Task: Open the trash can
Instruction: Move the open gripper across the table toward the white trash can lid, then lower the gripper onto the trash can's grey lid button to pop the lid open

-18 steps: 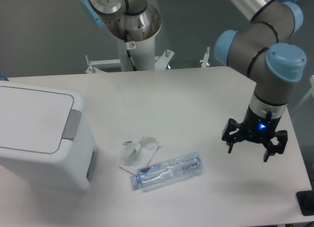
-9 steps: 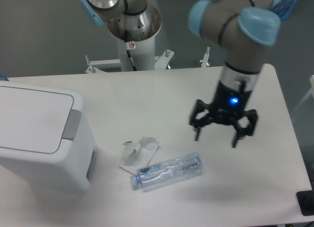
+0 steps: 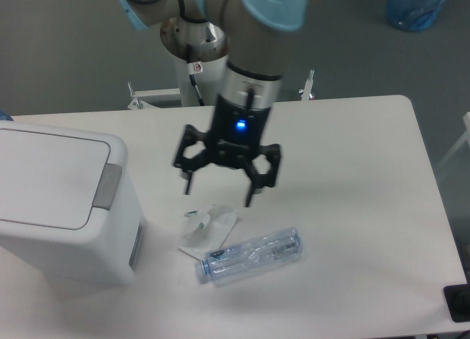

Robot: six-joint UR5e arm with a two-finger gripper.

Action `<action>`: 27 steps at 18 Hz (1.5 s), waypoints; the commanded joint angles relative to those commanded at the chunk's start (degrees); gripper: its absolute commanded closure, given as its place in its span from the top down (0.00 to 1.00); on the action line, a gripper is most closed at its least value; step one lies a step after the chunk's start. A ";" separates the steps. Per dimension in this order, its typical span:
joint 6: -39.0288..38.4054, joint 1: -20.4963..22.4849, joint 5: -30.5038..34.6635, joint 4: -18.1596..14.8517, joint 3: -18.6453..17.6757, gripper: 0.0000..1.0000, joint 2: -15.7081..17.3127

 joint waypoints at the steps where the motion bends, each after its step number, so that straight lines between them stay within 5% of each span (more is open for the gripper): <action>1: -0.88 -0.62 0.00 0.00 0.00 1.00 0.00; 8: -2.82 -3.78 0.00 0.09 0.00 1.00 0.44; 27: -2.39 -3.96 0.61 3.16 -3.16 1.00 -0.35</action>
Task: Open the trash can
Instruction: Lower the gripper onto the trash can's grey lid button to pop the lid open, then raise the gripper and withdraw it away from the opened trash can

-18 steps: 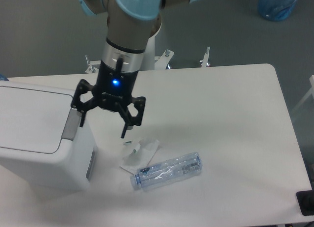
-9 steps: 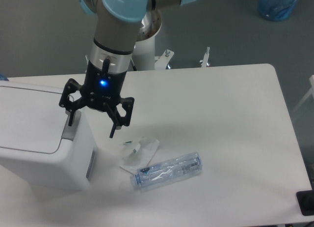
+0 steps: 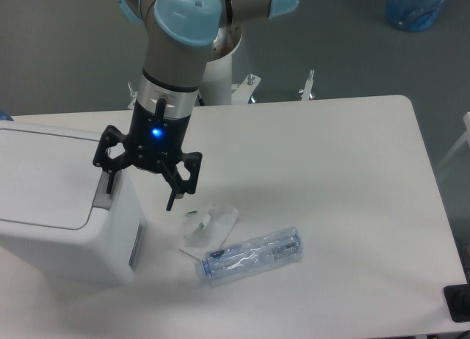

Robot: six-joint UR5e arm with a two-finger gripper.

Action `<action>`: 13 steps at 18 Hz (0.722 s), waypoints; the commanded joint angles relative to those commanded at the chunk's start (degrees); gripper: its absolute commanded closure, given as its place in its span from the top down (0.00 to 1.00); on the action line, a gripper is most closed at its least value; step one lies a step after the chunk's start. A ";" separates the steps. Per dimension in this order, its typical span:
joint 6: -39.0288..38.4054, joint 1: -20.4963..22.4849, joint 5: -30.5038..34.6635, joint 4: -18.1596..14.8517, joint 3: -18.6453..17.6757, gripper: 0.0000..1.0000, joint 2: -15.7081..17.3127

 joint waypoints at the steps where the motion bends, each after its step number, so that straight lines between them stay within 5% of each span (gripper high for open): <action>1: -0.09 0.00 0.00 0.00 -0.09 1.00 0.00; 13: -0.53 0.70 -0.18 -0.26 0.79 1.00 0.26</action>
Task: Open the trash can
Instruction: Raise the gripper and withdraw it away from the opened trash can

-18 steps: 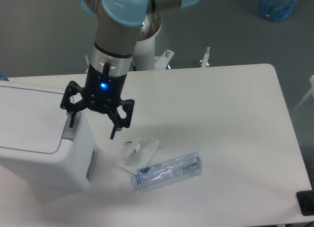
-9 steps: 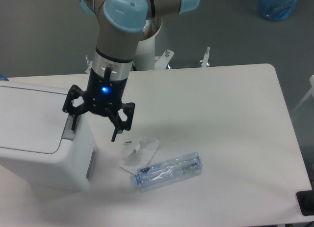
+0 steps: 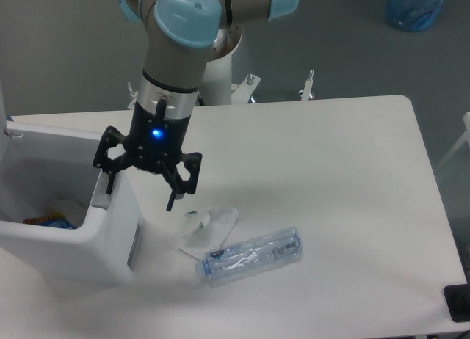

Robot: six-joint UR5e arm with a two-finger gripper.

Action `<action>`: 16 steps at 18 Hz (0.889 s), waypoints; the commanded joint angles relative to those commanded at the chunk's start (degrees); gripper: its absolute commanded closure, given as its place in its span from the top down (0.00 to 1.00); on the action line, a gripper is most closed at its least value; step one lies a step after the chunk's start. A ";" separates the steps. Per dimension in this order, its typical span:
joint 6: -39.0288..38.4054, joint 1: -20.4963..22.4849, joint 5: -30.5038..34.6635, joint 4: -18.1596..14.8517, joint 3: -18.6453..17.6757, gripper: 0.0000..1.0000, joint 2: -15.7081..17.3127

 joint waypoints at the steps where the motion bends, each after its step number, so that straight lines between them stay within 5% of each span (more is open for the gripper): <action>1: 0.00 0.70 0.00 0.09 0.26 1.00 0.00; 7: 2.80 7.73 0.17 0.61 2.11 1.00 -1.05; 16: 22.56 16.70 7.37 5.27 3.69 1.00 -9.74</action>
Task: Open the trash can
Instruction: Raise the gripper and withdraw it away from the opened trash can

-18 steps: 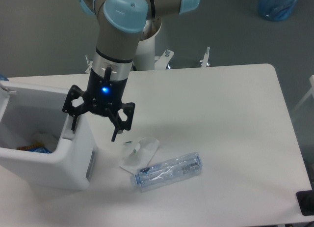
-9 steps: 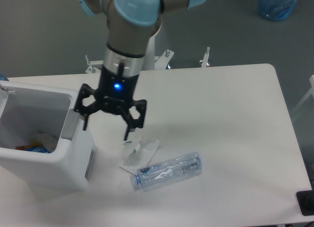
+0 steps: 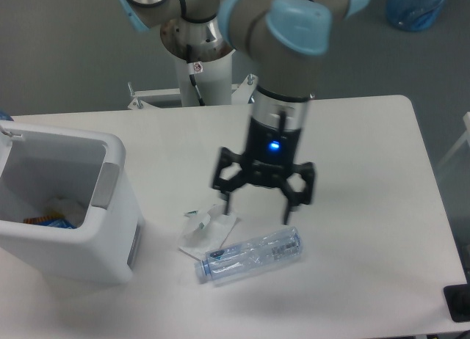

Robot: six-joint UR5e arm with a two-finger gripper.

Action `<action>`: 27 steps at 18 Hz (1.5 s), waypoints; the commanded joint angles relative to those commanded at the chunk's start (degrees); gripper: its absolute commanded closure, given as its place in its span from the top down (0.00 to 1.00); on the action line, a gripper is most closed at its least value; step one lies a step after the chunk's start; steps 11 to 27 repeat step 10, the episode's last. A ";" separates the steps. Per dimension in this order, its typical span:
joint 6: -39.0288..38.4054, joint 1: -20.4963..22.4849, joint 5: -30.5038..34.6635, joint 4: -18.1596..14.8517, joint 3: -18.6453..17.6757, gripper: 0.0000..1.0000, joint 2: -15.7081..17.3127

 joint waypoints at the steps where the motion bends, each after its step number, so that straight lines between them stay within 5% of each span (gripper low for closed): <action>1: 2.55 0.00 1.49 -0.09 0.70 1.00 -1.32; 7: 17.41 -0.09 13.63 -1.93 5.54 1.00 -8.53; 27: 19.63 -0.09 14.78 -2.02 5.55 1.00 -9.07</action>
